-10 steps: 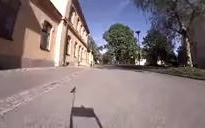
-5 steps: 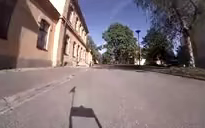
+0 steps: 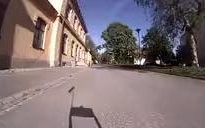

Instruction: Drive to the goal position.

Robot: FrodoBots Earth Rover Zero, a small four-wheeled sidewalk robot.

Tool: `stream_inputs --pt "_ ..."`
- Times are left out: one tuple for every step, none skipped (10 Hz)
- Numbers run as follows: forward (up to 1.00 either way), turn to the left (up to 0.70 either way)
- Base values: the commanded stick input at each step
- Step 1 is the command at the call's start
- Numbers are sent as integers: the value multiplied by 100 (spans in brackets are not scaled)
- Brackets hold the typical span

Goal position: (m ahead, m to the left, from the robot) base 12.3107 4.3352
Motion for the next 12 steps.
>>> stream_inputs --pt "85 0" --pt "85 0" --pt "85 0" --pt "85 0" --pt "85 0" --pt "85 0" --pt "85 0" --pt "85 0" --pt "85 0" --pt "85 0" --pt "85 0" --pt "85 0"
